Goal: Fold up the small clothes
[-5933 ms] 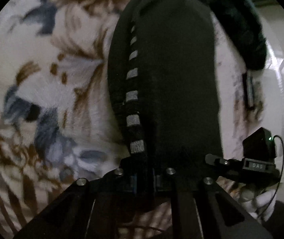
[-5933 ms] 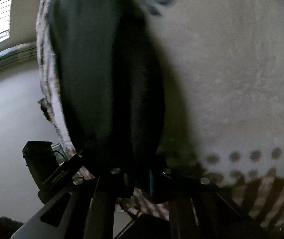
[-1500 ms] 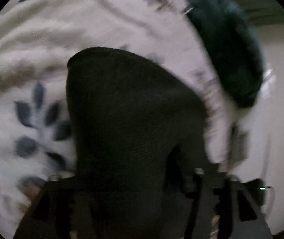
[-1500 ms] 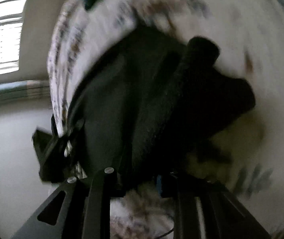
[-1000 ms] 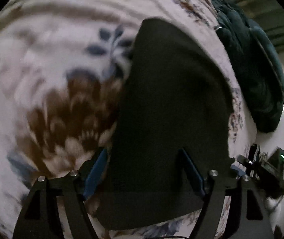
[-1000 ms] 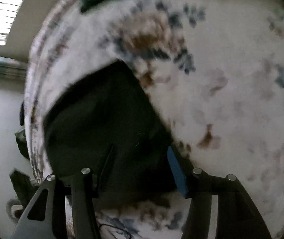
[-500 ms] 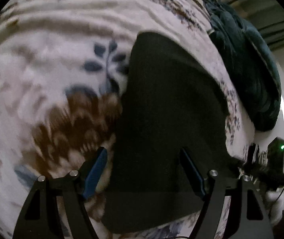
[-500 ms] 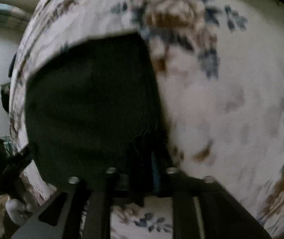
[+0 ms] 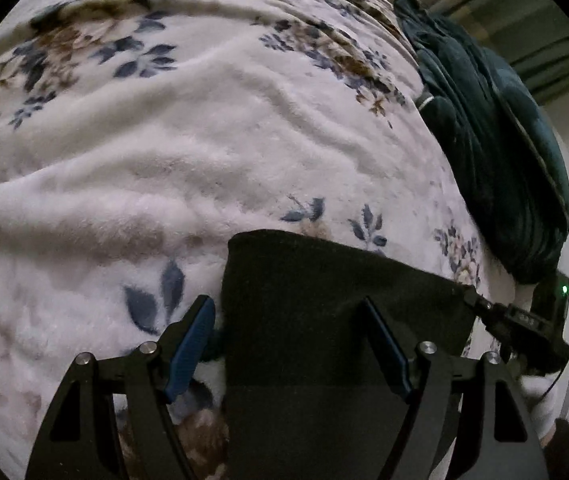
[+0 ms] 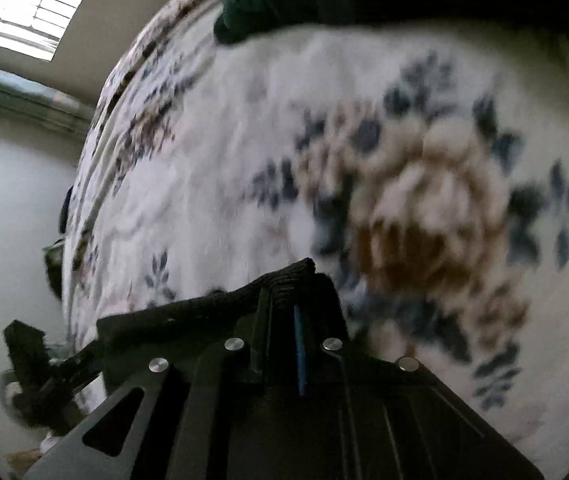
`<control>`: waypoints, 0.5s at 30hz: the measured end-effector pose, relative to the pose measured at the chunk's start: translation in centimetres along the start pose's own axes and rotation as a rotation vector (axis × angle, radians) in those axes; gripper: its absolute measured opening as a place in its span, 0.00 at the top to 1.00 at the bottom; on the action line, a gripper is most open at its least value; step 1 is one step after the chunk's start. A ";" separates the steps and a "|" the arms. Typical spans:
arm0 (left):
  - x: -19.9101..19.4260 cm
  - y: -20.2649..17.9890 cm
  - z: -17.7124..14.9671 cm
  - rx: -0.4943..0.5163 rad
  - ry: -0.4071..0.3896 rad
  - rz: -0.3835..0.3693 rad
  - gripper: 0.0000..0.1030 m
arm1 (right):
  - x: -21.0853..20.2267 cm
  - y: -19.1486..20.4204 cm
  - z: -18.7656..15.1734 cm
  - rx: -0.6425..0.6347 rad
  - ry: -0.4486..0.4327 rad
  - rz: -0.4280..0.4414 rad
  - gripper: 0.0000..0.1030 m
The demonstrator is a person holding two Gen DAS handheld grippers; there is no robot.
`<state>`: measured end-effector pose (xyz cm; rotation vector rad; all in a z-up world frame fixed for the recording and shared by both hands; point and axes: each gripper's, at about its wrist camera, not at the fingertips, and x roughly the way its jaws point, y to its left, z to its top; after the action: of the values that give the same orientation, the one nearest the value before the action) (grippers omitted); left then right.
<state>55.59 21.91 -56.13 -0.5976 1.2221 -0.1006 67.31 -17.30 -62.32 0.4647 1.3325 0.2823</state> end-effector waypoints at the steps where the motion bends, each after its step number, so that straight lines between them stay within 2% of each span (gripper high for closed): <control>1: 0.1 0.1 -0.2 -0.002 0.006 -0.001 0.28 | 0.6 0.6 0.1 -0.033 0.028 -0.028 0.91; 3: -0.3 0.6 -1.0 -0.027 0.021 -0.017 0.28 | 1.5 0.7 -0.1 -0.056 0.119 -0.014 0.86; 4: -0.6 0.8 -1.5 -0.039 0.026 -0.032 0.28 | 1.3 0.1 -0.4 -0.041 0.156 0.020 0.74; 5: -1.1 1.1 -2.4 -0.051 0.037 -0.052 0.28 | 0.9 -0.6 -0.7 -0.027 0.173 0.049 0.53; 7: -1.6 1.6 -4.0 -0.060 0.054 -0.092 0.28 | -0.7 -3.5 -2.3 0.038 0.211 0.156 0.43; 11: -0.8 2.6 -6.7 -0.093 0.117 -0.175 0.28 | 2.1 -6.0 -6.5 0.122 0.411 0.311 0.40; 13: 0.7 3.0 -7.6 -0.120 0.152 -0.245 0.28 | 3.9 -5.2 -8.3 0.125 0.456 0.398 0.39; 15: 1.4 3.0 -7.7 -0.129 0.154 -0.266 0.29 | 5.2 -3.7 -9.0 0.105 0.461 0.450 0.38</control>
<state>48.48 20.98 -60.39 -0.8775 1.2992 -0.2977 59.45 -16.73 -70.03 0.8249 1.6866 0.7277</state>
